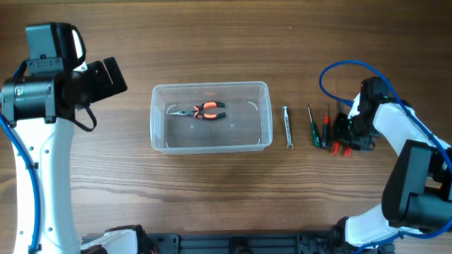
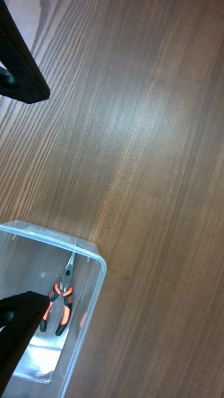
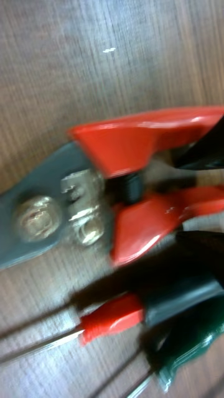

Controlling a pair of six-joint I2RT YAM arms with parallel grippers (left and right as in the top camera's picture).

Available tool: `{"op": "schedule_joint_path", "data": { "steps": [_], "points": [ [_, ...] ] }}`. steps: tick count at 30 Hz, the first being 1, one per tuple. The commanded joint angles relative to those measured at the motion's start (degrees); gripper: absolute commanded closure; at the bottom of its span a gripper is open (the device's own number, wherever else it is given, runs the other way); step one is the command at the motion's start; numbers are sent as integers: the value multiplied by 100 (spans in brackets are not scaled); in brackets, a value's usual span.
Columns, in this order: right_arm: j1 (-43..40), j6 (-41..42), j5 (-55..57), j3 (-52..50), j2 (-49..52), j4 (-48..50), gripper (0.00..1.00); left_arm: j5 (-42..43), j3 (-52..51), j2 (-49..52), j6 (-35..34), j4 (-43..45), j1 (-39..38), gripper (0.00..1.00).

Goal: Pack container
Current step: 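Carry the snips into the container, release, and withdraw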

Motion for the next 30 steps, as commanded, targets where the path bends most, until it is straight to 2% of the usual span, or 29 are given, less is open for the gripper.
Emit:
{"op": "schedule_joint_path", "data": {
  "steps": [1,4,14,17,19,20,22,25,28,30],
  "points": [
    [-7,28,-212,-66,378,22,70,-55,26,-11,-74,13,37,0],
    [-7,35,-212,-66,422,92,96,-55,26,-13,-74,15,37,0],
    [-7,24,-293,37,258,201,96,-55,26,-11,-74,15,37,0],
    [-4,22,-861,516,-535,-184,96,-55,26,-11,-74,15,37,0],
    [157,15,-1882,905,-1569,-280,96,-55,26,-11,-72,15,37,0],
    [391,-13,-2356,1082,-2103,-232,96,-55,26,-11,-74,15,37,0],
    [1038,-201,-2441,1325,-2852,-140,96,-55,26,-13,-74,15,37,0],
    [2636,-1414,-2389,1340,-3600,-31,96,-55,26,-13,-74,15,37,0],
    [3963,-2940,-1969,1285,-3316,-223,96,-55,26,-13,-72,15,37,0],
    [4277,-3657,-1941,1283,-2883,-345,96,-55,26,-13,-72,15,37,0]
  ]
}}
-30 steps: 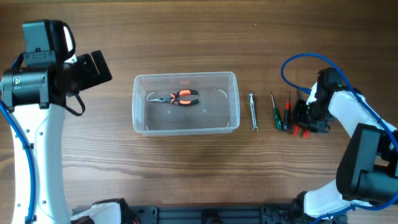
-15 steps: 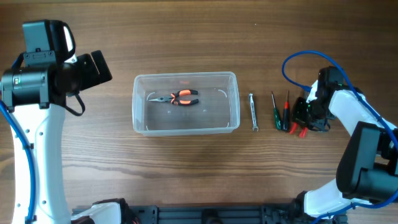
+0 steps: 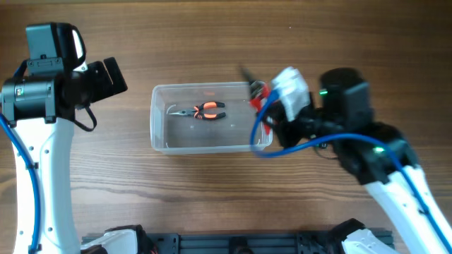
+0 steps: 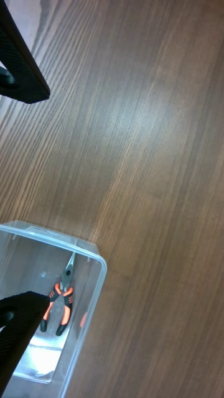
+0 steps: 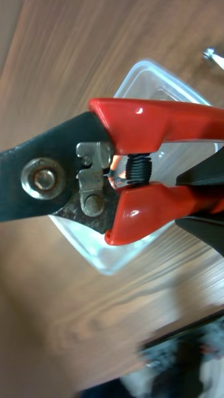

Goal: Pack container
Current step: 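Carry the snips into the container, release, and withdraw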

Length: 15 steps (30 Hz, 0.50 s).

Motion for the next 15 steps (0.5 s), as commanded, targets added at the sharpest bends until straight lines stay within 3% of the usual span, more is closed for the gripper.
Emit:
{"op": "schedule_joint_path", "data": {
  "steps": [1,5,8,15],
  "points": [
    [581,-1875,164,-28,813,-122,96,-55,26,-13,-74,13,37,0],
    [640,-3665,470,-28,2564,166,96,-55,26,-13,-72,13,37,0],
    [623,-4428,1351,-28,3541,896,96,-55,26,-13,-74,13,37,0],
    [584,-4441,2597,-28,4439,2780,96,-55,26,-13,-72,13,37,0]
  ]
}}
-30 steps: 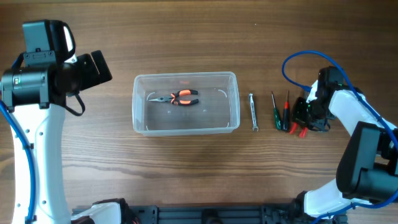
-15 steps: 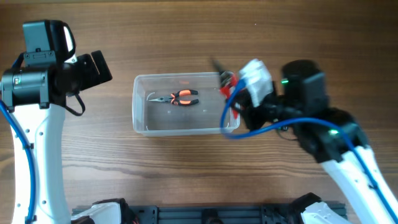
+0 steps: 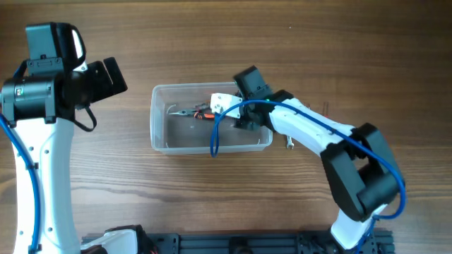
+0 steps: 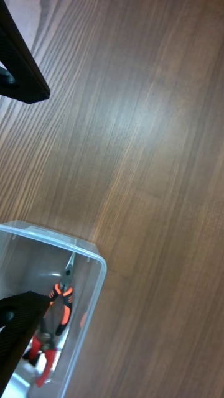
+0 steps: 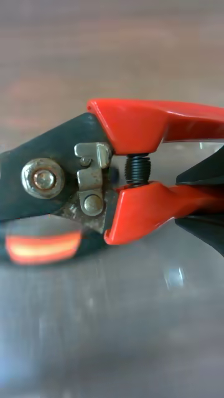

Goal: Pack container
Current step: 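Carry the snips into the container, release, and withdraw, then grasp the red-handled screwdriver with the right gripper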

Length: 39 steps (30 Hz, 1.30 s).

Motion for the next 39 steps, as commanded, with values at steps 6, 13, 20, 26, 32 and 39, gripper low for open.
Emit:
{"op": "schedule_joint_path", "data": {
  "steps": [6,13,20,26,32,39],
  "points": [
    [35,1989,1615,61,-455,92,49,-55,26,-13,-74,17,37,0],
    [74,3628,1574,61,-3646,-271,46,-55,26,-13,-72,17,37,0],
    [-1910,6802,1508,-219,-4026,-2481,43,-55,26,-13,-74,15,37,0],
    [-2319,7066,809,-927,-1744,-2170,34,-55,26,-13,-72,15,37,0],
    [-3228,6846,-852,-933,-750,-1705,48,-55,26,-13,-74,17,37,0],
    [-3615,6151,-855,-933,-752,-1910,46,-55,26,-13,-74,15,33,0]
  ]
}}
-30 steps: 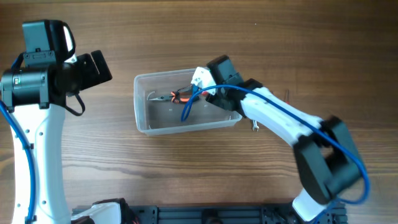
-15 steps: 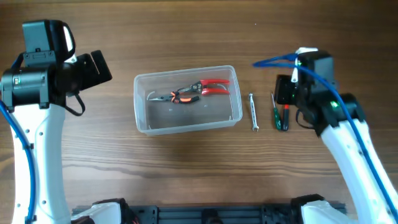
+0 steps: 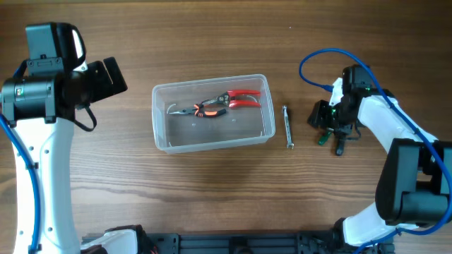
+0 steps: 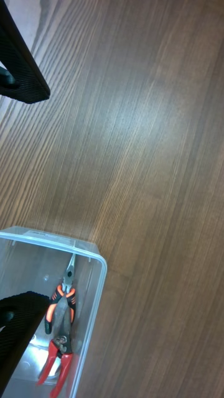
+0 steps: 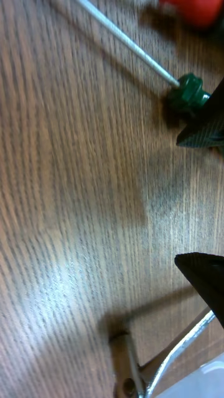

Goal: Pack container
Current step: 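Grasp the red-handled screwdriver with the right gripper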

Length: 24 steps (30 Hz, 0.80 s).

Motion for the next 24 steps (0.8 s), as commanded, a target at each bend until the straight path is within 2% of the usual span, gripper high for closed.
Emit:
{"op": "schedule_joint_path", "data": {
  "steps": [1,5,8,10,12,14,24],
  "points": [
    [17,-234,-133,-37,81,-11,46,-52,26,-13,-72,17,33,0],
    [17,-227,-190,59,-229,37,46,-52,26,-13,-72,15,33,0],
    [-7,-225,-151,170,-1145,42,38,-55,26,-13,-74,15,33,0],
    [-105,-208,280,177,-1878,-98,34,-55,26,-13,-74,15,33,0],
    [-240,-205,940,175,-2194,-444,34,-55,26,-13,-72,17,33,0],
    [-426,-186,1342,101,-2138,-629,34,-55,26,-13,-74,15,33,0],
    [-1729,249,1353,-435,-1709,-636,34,-52,26,-13,-72,17,33,0]
  ]
}}
